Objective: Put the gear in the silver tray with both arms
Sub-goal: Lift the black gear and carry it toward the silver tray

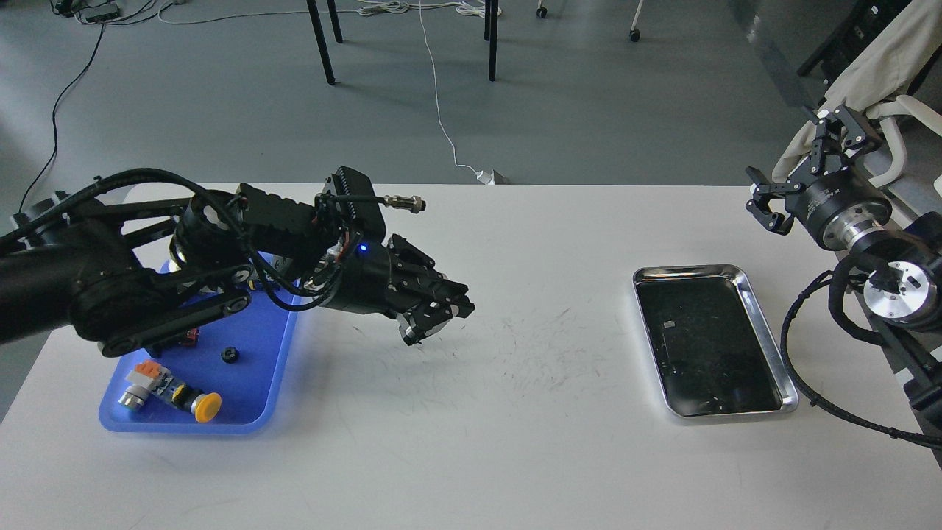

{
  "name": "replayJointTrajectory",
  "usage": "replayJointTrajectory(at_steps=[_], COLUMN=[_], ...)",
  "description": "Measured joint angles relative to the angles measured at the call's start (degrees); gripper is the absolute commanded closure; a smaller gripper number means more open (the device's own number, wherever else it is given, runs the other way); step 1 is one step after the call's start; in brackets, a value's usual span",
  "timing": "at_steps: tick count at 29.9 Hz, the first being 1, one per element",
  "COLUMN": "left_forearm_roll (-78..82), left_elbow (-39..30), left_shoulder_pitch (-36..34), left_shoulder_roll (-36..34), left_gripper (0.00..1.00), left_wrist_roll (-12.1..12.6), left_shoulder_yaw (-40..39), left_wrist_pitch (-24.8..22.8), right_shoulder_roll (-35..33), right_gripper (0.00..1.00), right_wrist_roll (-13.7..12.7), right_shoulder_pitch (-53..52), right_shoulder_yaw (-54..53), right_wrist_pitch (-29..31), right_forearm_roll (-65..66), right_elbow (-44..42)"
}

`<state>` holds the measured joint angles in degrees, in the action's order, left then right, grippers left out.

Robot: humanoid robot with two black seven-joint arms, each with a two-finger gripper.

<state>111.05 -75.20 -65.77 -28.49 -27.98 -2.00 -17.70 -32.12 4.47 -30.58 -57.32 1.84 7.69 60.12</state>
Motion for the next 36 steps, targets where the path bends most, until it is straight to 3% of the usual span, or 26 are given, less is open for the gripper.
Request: replayJointTrajectory(at_steps=[12, 18, 36], left_forearm_roll=[0.04, -0.14, -0.66], left_elbow=[16.31, 23.60, 29.47], left_shoulder_pitch=[0.47, 1.96, 6.38], left_shoulder_roll=[21.30, 27.22, 28.49], left_gripper=[0.89, 0.89, 0.86], left_wrist_roll=[-0.02, -0.02, -0.02], left_shoulder_yaw=[0.59, 0.60, 0.60], left_wrist_pitch=[-0.22, 0.19, 1.01], right_shoulder_roll=[-0.47, -0.67, -0.98], right_gripper=[0.01, 0.01, 0.01], right_wrist_roll=[-0.01, 0.01, 0.01], right_shoulder_pitch=[-0.01, -0.16, 0.09], right_shoulder_yaw=[-1.87, -2.17, -1.89], right_wrist_pitch=[0.00, 0.00, 0.00], right_forearm_roll=[-0.13, -0.13, -0.04], right_elbow=[-0.09, -0.12, -0.09])
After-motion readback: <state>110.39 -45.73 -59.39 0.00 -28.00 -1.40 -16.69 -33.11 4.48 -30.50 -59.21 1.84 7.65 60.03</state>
